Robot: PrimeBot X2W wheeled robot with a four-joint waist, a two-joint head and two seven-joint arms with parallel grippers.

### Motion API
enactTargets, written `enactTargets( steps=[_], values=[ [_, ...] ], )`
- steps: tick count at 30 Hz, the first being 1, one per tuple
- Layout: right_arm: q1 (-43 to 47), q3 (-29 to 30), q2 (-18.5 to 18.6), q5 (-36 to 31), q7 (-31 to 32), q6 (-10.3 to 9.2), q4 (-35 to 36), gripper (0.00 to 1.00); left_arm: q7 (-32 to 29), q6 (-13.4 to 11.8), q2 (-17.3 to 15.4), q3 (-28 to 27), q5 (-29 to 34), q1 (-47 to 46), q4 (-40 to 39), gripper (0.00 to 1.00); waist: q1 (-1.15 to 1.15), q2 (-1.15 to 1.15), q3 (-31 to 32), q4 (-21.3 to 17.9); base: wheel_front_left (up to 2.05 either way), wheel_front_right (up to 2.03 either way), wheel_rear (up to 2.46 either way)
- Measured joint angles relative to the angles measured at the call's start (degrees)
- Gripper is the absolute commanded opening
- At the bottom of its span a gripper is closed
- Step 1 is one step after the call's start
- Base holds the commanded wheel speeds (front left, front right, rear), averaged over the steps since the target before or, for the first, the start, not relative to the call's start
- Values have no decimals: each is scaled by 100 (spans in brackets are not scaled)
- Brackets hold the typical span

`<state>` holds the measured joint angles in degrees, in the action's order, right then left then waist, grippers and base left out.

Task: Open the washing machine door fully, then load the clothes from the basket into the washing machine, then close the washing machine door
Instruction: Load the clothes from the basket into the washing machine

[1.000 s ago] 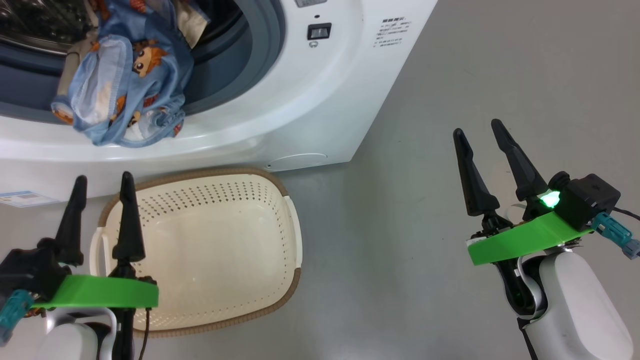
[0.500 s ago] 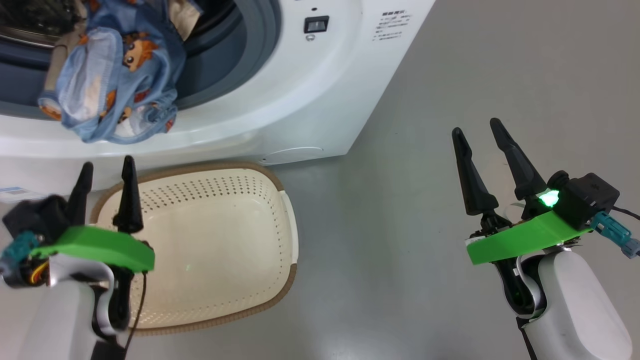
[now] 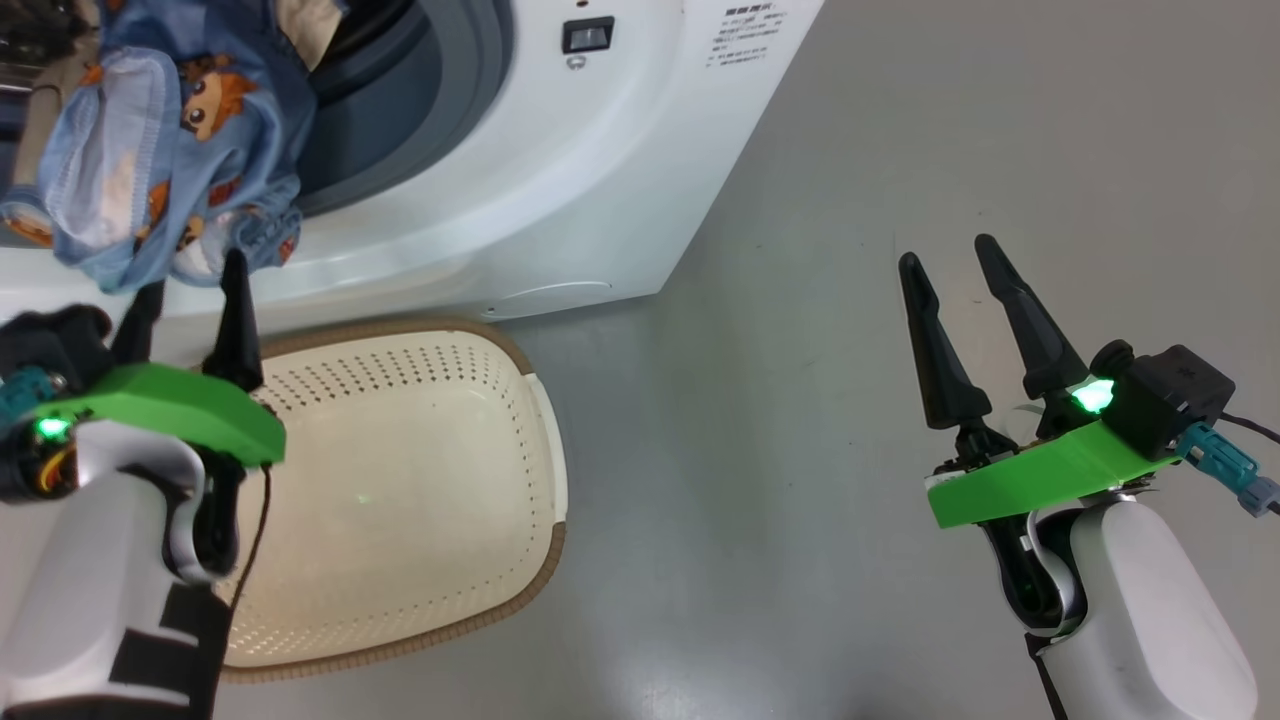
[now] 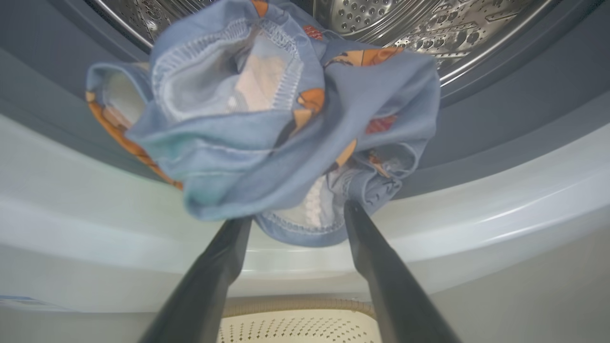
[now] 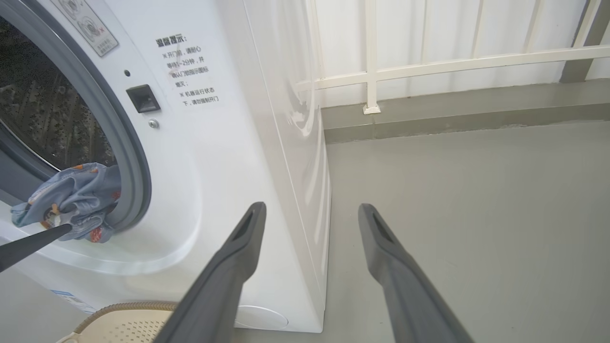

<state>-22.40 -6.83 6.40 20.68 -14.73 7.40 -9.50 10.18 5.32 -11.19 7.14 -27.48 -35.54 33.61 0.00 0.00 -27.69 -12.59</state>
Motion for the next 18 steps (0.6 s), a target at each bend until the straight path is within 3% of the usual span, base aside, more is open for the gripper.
enactTargets(
  steps=[10, 11, 13, 14, 18],
  values=[
    [-4, 26, -52, 0, 0, 0, 9, 100, 148, 51, -35, -5, -55, -452, 399, 100, 0, 0, -43, 23, 0, 0, 0],
    [-8, 26, -53, -1, 0, 0, 8, 100, 130, 51, -48, -1, -59, -499, 452, 80, 0, 0, -49, 31, 0, 0, 0],
    [-13, 26, -56, -1, 0, 0, 9, 100, 85, 51, -68, 19, -58, -610, 581, 12, 0, 0, -58, 47, 0, 0, 0],
    [-13, 26, -59, -1, 0, 0, 9, 100, 38, 51, -78, 48, -58, -662, 636, 0, 0, 0, -61, 54, 0, 0, 0],
    [-13, 21, -66, -1, 0, 0, 9, 100, 14, 52, -93, 135, -57, -823, 760, 0, 0, 0, -63, 56, 0, 0, 0]
  ],
)
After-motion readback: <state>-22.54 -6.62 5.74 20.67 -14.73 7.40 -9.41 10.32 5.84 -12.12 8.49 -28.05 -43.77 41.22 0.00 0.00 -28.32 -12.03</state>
